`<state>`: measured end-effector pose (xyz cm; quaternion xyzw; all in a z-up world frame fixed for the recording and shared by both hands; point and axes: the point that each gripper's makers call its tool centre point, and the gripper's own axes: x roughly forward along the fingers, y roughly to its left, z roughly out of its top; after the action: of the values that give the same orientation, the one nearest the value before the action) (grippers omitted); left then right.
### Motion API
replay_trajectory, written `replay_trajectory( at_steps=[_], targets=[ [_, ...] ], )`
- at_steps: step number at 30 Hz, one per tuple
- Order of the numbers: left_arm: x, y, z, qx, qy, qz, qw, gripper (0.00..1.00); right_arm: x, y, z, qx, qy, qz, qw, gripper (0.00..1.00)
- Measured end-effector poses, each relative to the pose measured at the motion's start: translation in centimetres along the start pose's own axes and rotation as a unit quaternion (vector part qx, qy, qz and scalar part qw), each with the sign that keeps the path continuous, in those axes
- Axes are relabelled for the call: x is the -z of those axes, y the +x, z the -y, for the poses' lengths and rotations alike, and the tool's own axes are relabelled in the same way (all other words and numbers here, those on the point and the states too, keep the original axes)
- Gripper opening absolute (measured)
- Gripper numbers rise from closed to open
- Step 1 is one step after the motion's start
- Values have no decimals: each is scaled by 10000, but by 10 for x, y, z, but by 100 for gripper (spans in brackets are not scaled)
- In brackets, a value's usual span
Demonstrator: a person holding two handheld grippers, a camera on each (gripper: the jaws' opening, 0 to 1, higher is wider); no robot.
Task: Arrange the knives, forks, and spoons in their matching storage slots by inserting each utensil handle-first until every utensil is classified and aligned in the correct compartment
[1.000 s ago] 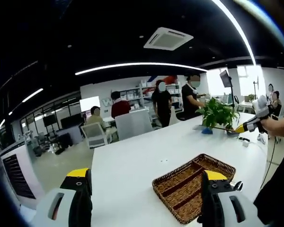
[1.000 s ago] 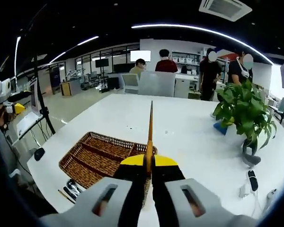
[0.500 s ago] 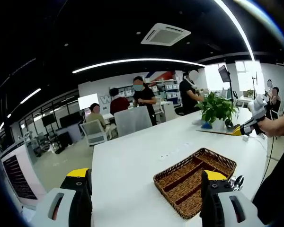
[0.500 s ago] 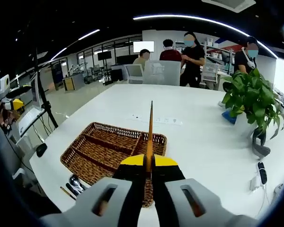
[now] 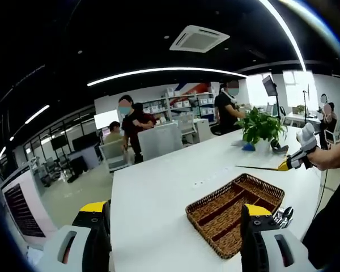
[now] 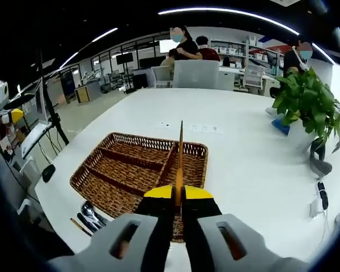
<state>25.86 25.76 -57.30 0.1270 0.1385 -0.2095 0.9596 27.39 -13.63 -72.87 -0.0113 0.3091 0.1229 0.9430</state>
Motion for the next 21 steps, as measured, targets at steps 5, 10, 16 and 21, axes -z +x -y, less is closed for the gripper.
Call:
replay_trajectory(
  at_steps=[5,10,16,21],
  targets=[
    [2,-1,-3,-41,-55,2,10000,100,19,11,2,59,154,-133,9998,1],
    [2,0,-2,-35,-86,-1,10000,100,34,19,-2,43,110,-308,9995,1],
    [1,0,-2,-61,-99,5,9999,100,52,30,-1,27,191,-587,9981,1],
    [2,-1,-3,-70,-119,9,9999,100,65,44,-1,102,114,-736,9972,1]
  ],
)
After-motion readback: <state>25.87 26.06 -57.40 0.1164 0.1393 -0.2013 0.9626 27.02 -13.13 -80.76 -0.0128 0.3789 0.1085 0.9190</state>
